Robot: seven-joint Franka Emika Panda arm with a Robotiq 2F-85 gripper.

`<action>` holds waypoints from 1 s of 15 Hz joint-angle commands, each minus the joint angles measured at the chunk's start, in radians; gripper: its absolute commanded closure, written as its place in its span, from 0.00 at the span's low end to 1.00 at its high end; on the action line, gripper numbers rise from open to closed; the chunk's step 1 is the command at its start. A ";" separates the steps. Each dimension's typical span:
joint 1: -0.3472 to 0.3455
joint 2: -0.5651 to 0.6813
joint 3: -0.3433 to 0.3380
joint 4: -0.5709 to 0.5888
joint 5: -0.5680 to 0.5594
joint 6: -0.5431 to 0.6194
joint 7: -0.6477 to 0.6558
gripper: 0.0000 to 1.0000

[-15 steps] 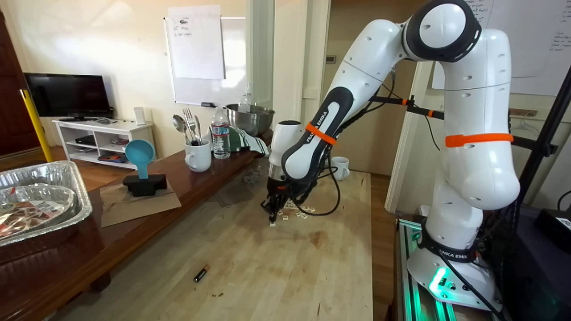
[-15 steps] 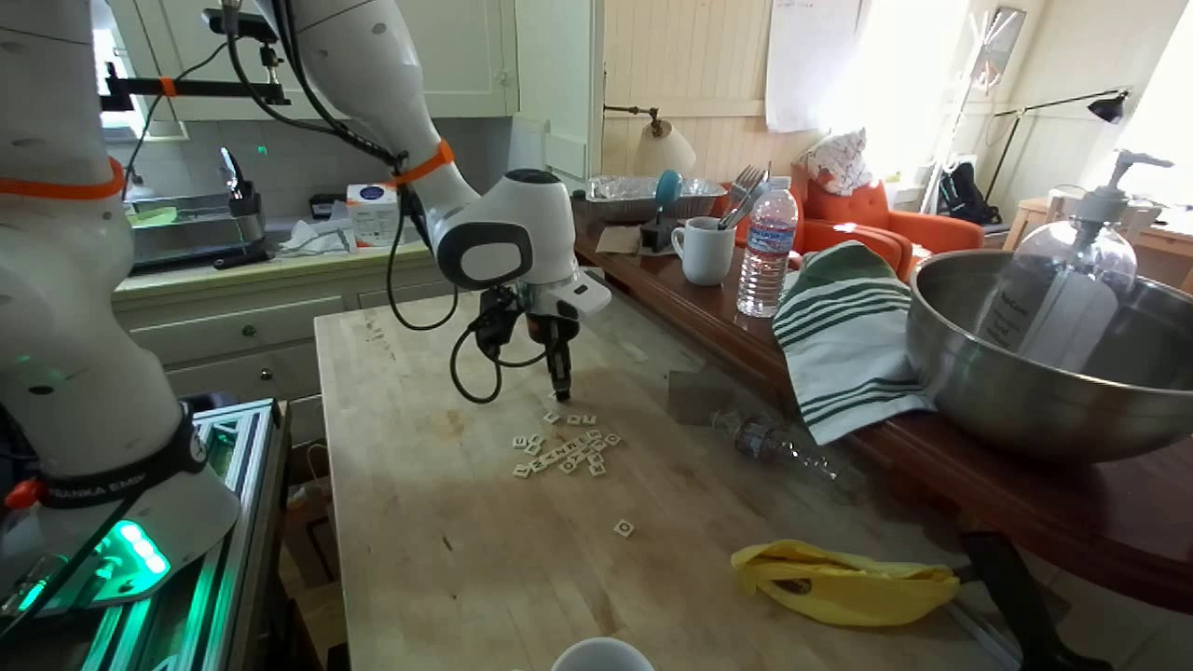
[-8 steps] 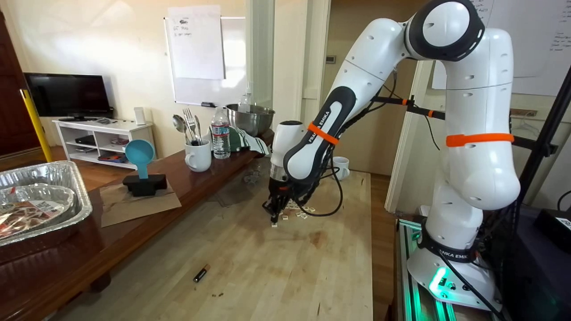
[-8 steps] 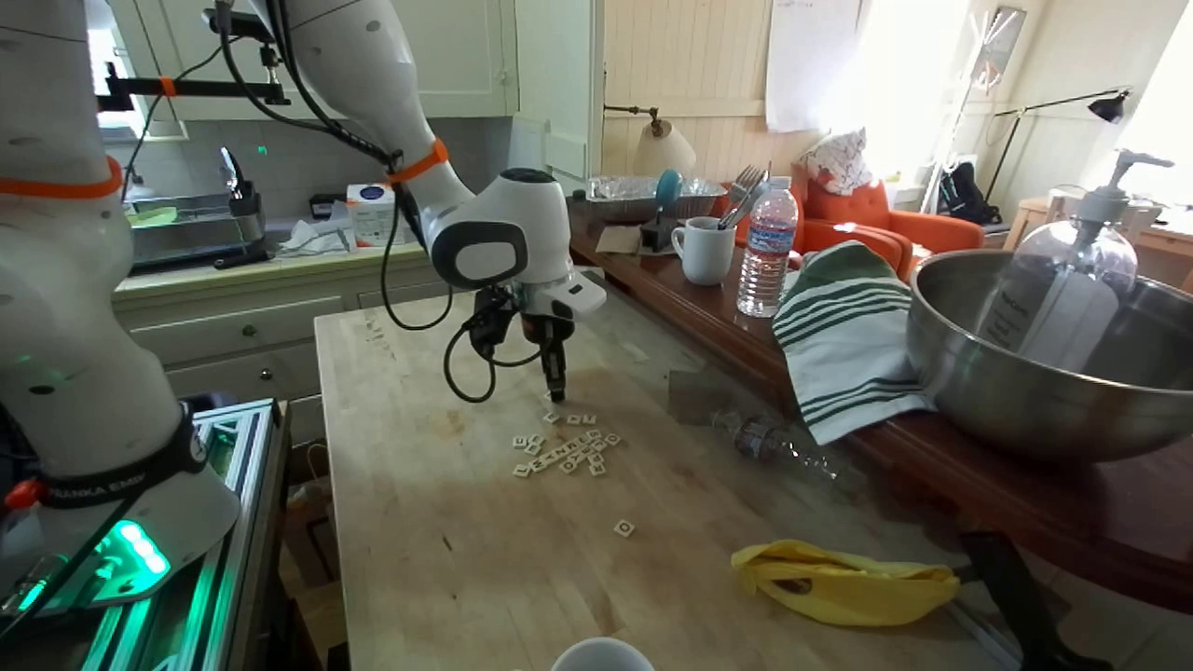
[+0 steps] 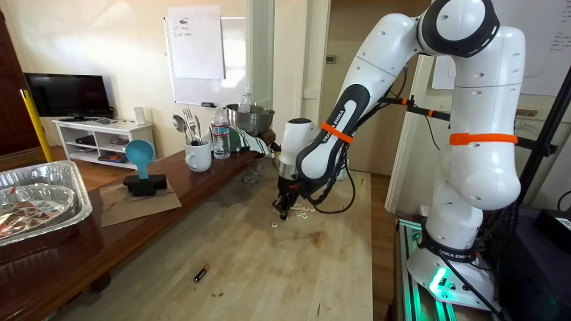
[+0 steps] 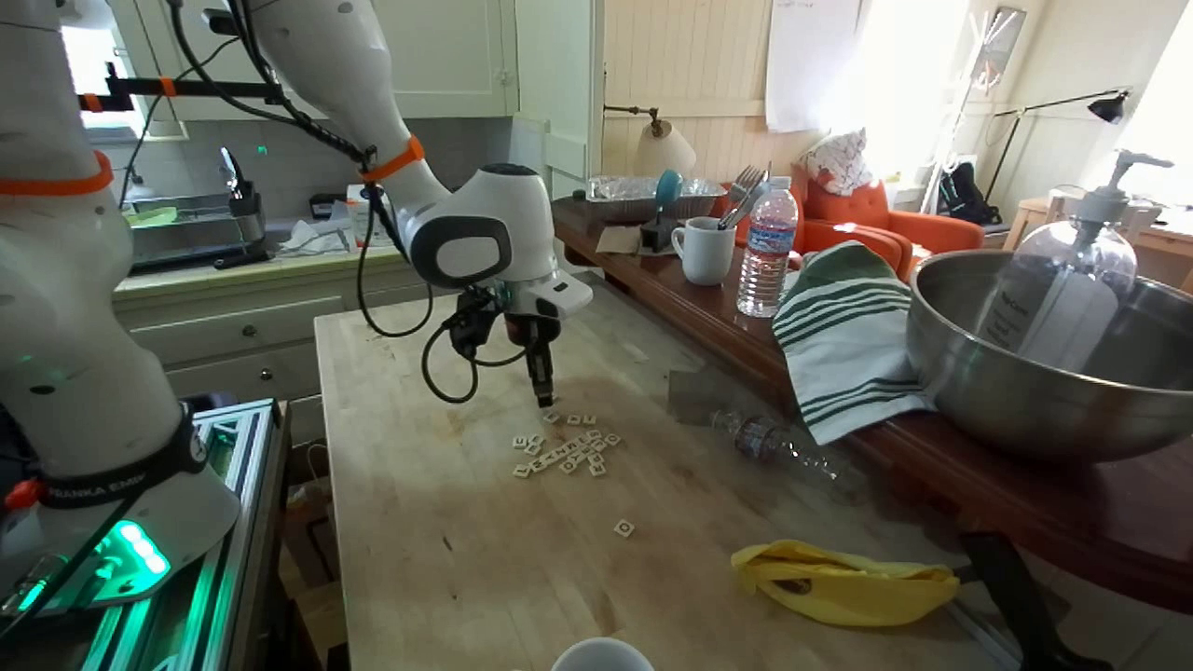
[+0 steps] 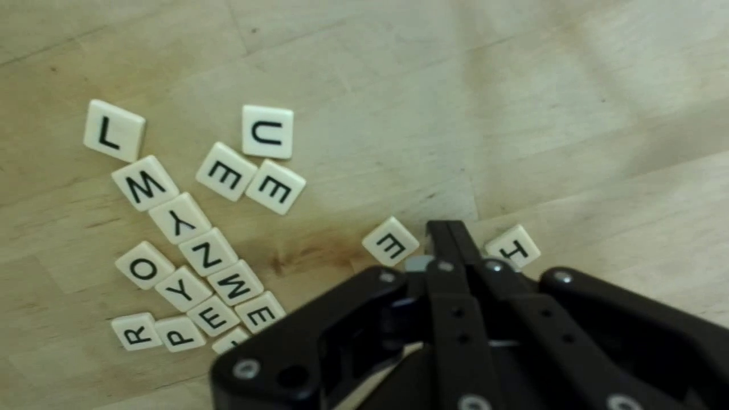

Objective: Align the small blocks on the table

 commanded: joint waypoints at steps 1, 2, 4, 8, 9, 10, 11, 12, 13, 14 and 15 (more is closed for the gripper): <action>0.005 -0.029 -0.036 -0.040 -0.063 0.021 0.067 1.00; 0.002 -0.016 -0.044 -0.033 -0.070 0.030 0.085 1.00; 0.004 -0.002 -0.059 -0.025 -0.086 0.045 0.117 1.00; 0.012 0.020 -0.079 -0.006 -0.124 0.049 0.160 1.00; 0.012 0.023 -0.080 -0.003 -0.126 0.047 0.161 1.00; 0.015 0.030 -0.083 0.003 -0.137 0.042 0.168 1.00; 0.017 0.036 -0.084 0.007 -0.143 0.040 0.172 1.00; 0.019 0.042 -0.084 0.009 -0.145 0.039 0.175 1.00; 0.021 0.049 -0.084 0.014 -0.146 0.036 0.177 1.00; 0.021 0.057 -0.077 0.018 -0.133 0.032 0.166 1.00; 0.021 0.064 -0.072 0.023 -0.121 0.028 0.156 1.00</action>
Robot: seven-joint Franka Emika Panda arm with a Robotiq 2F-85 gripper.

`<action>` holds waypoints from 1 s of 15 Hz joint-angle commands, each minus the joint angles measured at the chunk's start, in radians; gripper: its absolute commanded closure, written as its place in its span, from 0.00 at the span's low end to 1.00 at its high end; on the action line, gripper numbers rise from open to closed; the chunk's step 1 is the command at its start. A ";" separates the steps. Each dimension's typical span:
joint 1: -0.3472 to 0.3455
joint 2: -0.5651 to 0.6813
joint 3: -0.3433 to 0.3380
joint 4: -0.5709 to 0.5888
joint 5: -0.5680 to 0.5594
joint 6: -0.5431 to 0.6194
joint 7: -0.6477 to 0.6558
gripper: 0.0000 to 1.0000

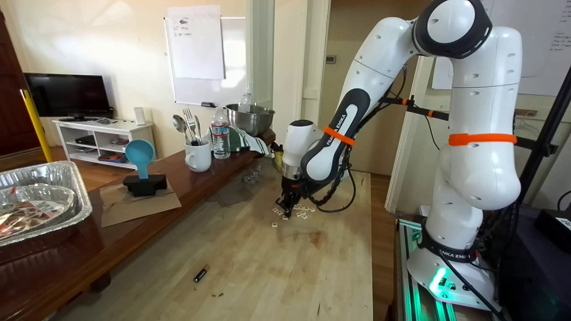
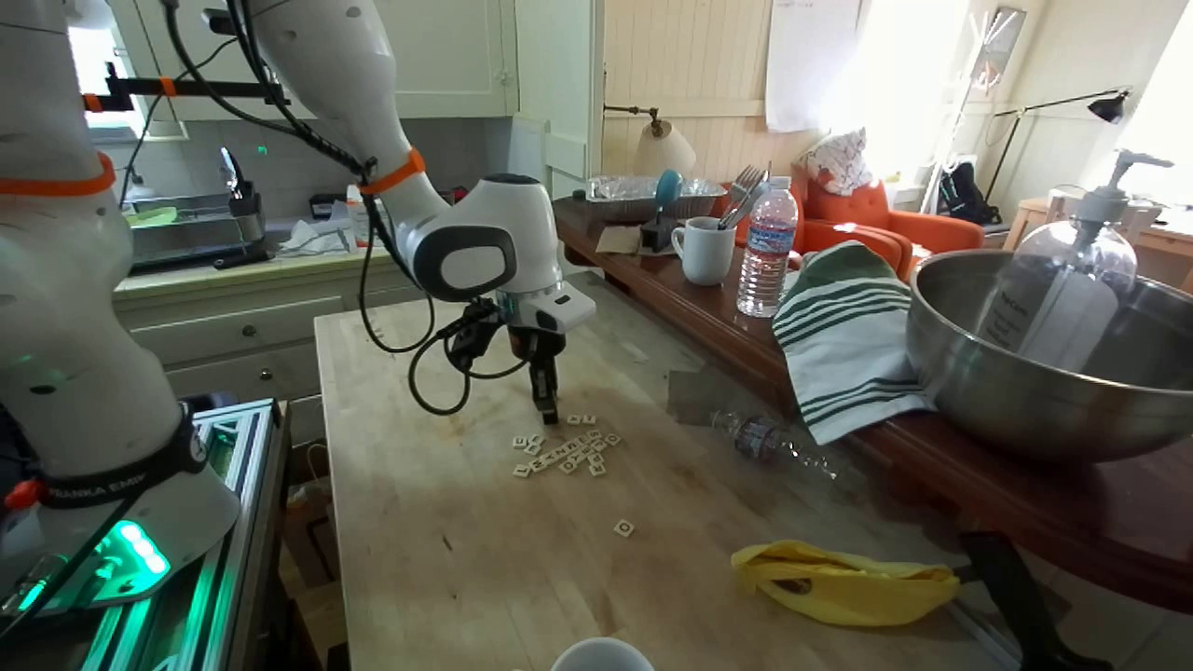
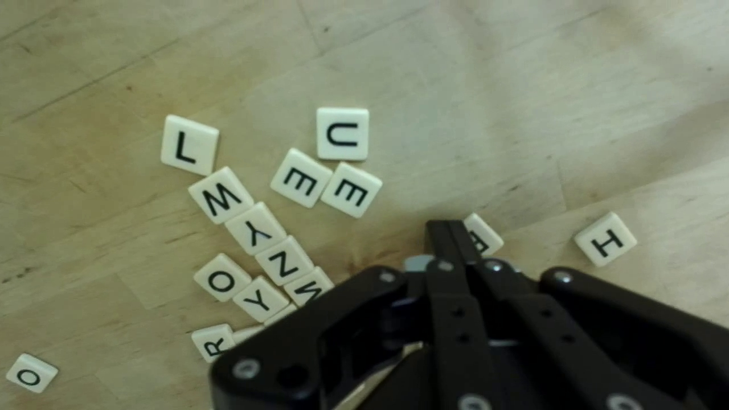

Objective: Align the small blocks on the table

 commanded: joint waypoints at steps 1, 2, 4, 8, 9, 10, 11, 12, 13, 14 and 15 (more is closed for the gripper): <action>0.020 0.044 -0.002 0.030 -0.001 0.005 0.016 1.00; 0.022 0.047 0.003 0.035 0.004 0.004 0.009 1.00; 0.029 0.053 0.009 0.044 0.011 0.003 0.004 1.00; 0.037 0.061 0.025 0.061 0.027 -0.004 -0.006 1.00; 0.039 0.063 0.027 0.063 0.028 -0.006 -0.006 1.00; 0.041 0.065 0.029 0.066 0.031 -0.006 -0.007 1.00; 0.042 0.065 0.031 0.067 0.034 -0.007 -0.008 1.00; 0.044 0.066 0.030 0.068 0.034 -0.009 -0.005 1.00; 0.044 0.067 0.032 0.069 0.036 -0.009 -0.006 1.00; 0.046 0.067 0.031 0.070 0.034 -0.010 -0.005 1.00; 0.046 0.066 0.032 0.071 0.037 -0.011 -0.006 1.00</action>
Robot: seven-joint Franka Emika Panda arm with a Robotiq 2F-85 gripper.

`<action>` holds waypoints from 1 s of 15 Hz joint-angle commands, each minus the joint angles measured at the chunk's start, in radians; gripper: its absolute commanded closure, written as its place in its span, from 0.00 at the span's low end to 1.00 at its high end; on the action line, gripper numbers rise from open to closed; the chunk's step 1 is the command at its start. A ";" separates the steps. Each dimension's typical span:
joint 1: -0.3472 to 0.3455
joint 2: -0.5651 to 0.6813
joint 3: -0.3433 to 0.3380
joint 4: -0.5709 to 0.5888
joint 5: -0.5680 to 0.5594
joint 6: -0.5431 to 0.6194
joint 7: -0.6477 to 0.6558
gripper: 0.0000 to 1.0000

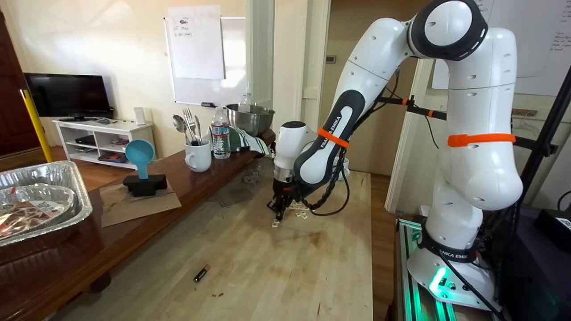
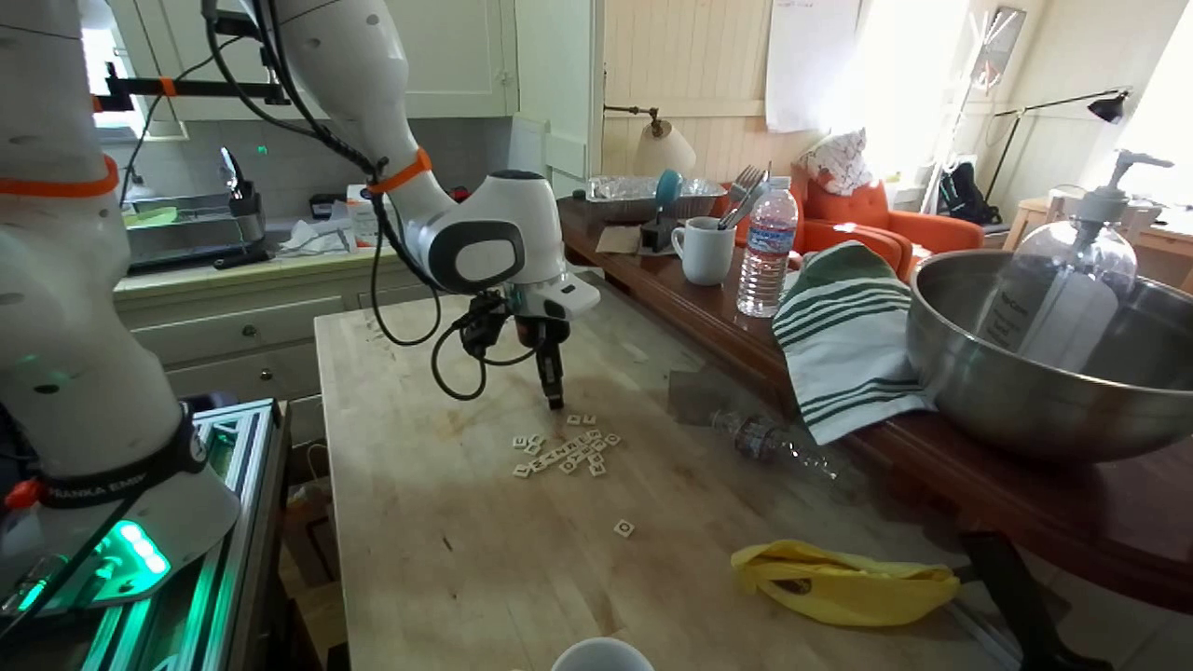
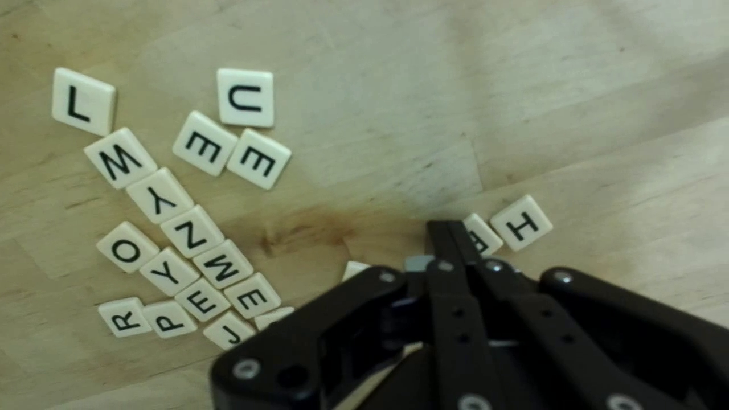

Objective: Align the small blocks on the table

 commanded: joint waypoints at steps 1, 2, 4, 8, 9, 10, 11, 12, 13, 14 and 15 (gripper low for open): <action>0.011 0.030 0.003 0.020 0.024 -0.012 -0.004 1.00; 0.012 0.031 0.002 0.021 0.023 -0.014 -0.001 1.00; 0.012 0.032 0.004 0.022 0.027 -0.015 0.000 1.00; 0.010 0.036 0.010 0.029 0.051 -0.019 -0.001 1.00; 0.011 0.037 0.011 0.030 0.056 -0.020 0.001 1.00; 0.011 0.038 0.011 0.032 0.061 -0.019 0.002 1.00; 0.010 0.040 0.014 0.033 0.070 -0.020 -0.002 1.00; 0.012 0.041 0.014 0.035 0.073 -0.021 -0.001 1.00; 0.015 0.040 0.011 0.035 0.068 -0.025 0.003 1.00; 0.017 0.037 0.009 0.033 0.065 -0.026 0.003 1.00; 0.018 0.030 0.006 0.029 0.059 -0.030 0.005 1.00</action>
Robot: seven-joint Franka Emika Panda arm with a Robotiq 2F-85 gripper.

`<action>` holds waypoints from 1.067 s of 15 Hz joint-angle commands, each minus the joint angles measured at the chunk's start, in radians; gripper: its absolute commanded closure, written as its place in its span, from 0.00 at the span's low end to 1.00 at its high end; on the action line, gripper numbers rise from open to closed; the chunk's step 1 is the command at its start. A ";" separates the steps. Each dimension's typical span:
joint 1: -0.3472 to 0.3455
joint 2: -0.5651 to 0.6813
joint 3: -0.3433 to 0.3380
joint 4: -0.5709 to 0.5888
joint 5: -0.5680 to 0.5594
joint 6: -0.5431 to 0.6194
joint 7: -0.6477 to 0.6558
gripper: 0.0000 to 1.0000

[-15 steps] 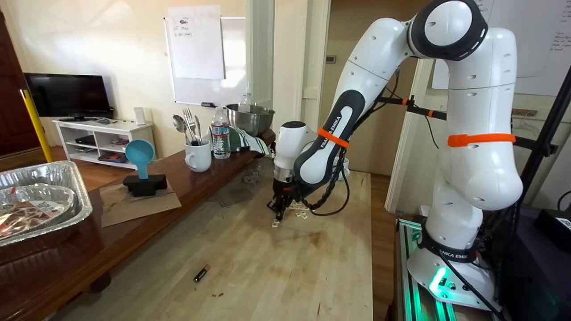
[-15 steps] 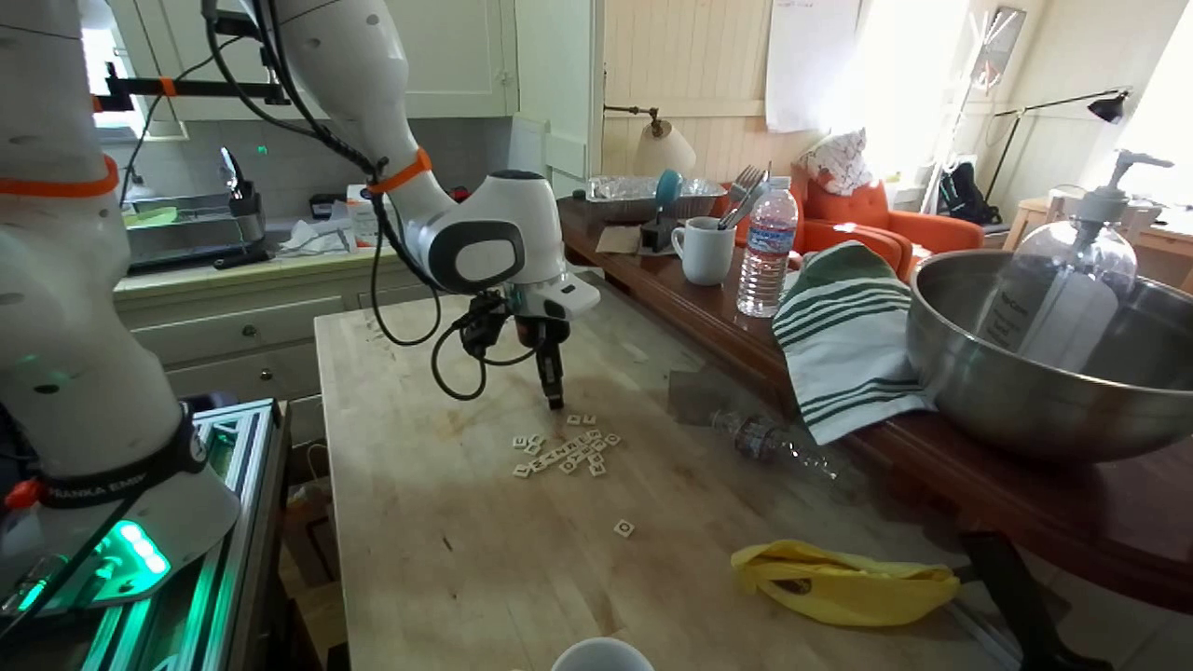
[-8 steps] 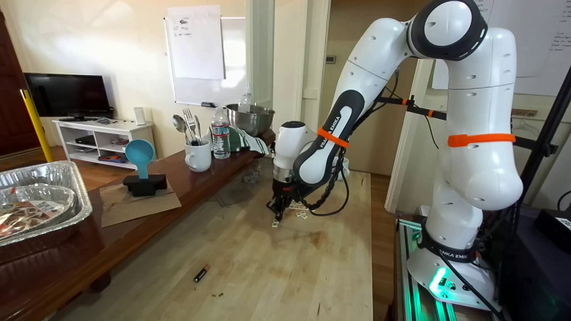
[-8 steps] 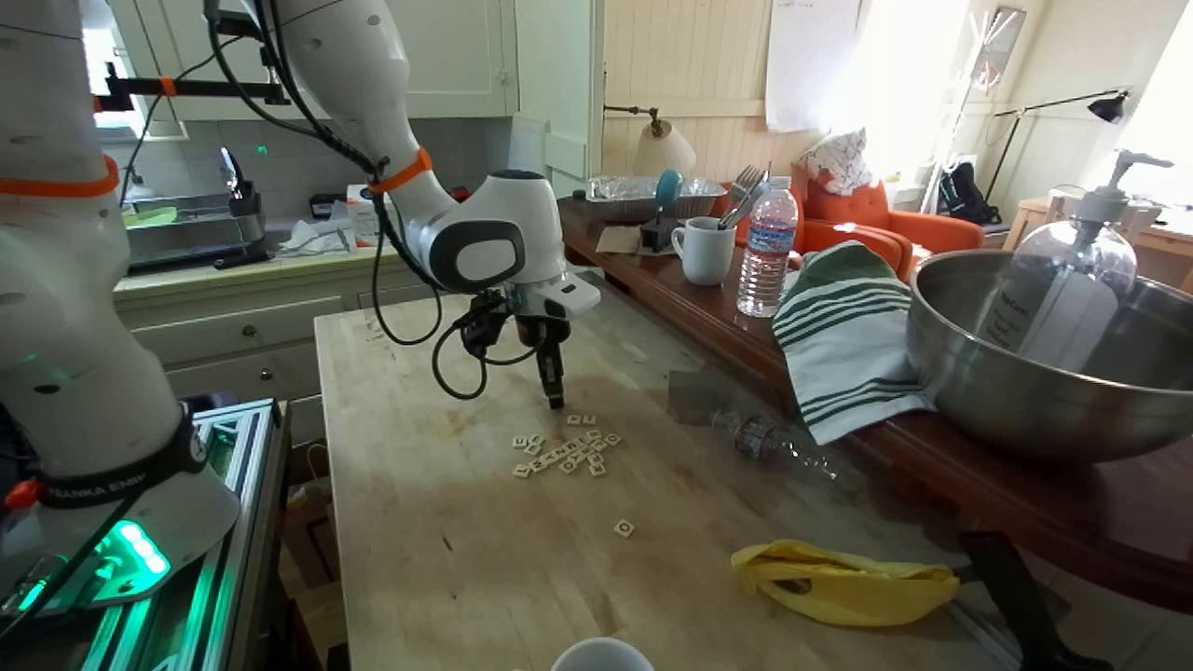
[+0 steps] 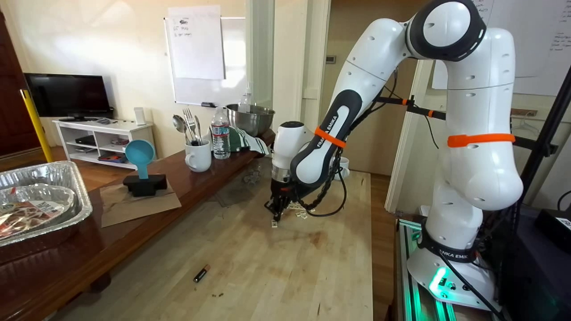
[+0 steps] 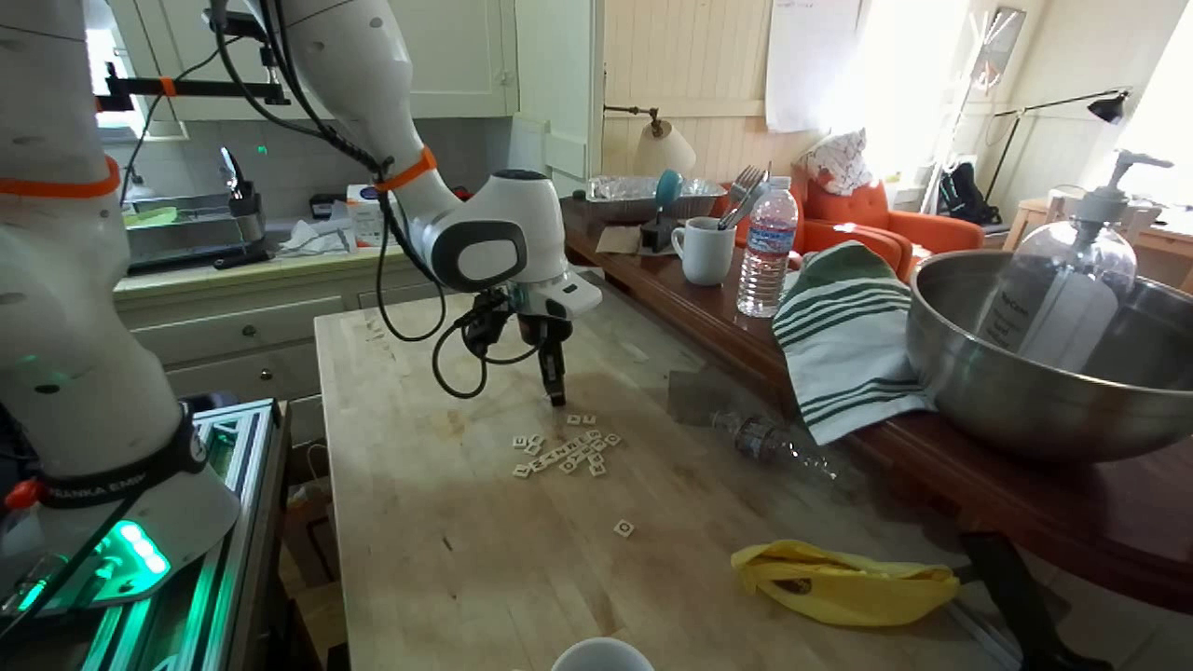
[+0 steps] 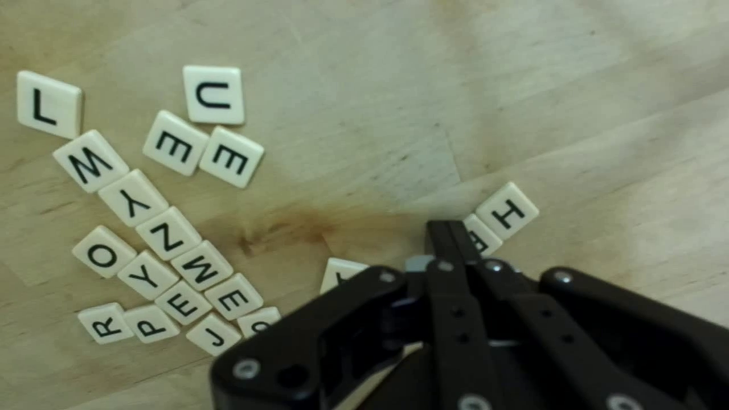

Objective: Align the small blocks on the table

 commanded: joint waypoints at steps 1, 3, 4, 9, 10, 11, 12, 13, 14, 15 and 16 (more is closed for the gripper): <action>0.017 0.013 -0.008 0.009 0.004 -0.030 0.009 1.00; 0.021 -0.003 -0.015 0.001 -0.012 -0.042 0.013 1.00; 0.023 -0.007 -0.016 -0.001 -0.018 -0.046 0.014 1.00; 0.031 -0.039 -0.022 -0.015 -0.044 -0.072 0.029 1.00; 0.032 -0.043 -0.024 -0.017 -0.048 -0.074 0.032 1.00; 0.034 -0.046 -0.027 -0.018 -0.056 -0.074 0.039 1.00; 0.034 -0.050 -0.028 -0.020 -0.060 -0.071 0.043 1.00; 0.035 -0.055 -0.032 -0.023 -0.068 -0.067 0.050 1.00; 0.036 -0.061 -0.037 -0.026 -0.081 -0.065 0.059 1.00; 0.035 -0.067 -0.041 -0.028 -0.091 -0.063 0.063 1.00; 0.034 -0.073 -0.047 -0.030 -0.106 -0.061 0.071 1.00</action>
